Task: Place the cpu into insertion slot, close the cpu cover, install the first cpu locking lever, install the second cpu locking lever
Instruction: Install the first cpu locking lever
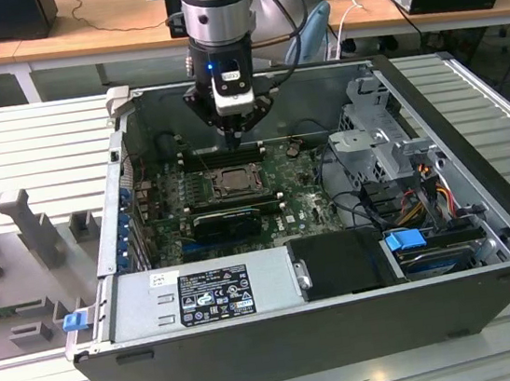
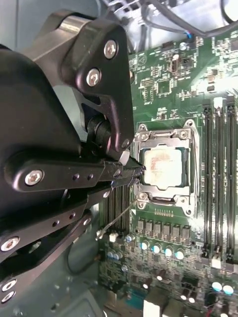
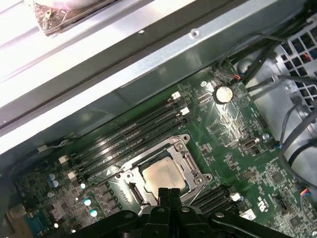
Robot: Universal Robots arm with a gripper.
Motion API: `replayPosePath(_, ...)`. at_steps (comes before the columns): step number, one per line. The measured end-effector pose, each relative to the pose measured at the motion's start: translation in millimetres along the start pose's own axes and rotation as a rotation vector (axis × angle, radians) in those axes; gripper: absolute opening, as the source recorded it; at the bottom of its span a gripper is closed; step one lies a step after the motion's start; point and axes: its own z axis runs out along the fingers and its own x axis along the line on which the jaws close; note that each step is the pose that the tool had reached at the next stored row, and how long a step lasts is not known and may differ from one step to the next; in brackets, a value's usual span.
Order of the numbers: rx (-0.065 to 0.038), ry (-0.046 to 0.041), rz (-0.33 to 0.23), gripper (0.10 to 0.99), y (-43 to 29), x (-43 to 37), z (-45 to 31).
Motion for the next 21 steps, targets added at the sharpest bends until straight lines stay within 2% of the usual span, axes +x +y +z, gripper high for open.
replayPosePath(6, -0.002, 0.0039, -0.097, 0.106, 0.0, 0.0, 0.2)
replayPosePath(9, -0.004, 0.0077, -0.192, 0.106, 0.0, 0.0, 0.3)
replayPosePath(13, -0.006, 0.0112, -0.272, 0.106, -0.1, 0.2, 0.7)
replayPosePath(19, -0.007, 0.0164, -0.355, 0.106, -0.1, 0.2, 1.3)
replayPosePath(21, -0.008, 0.0205, -0.406, 0.106, -0.2, 0.4, 2.2)
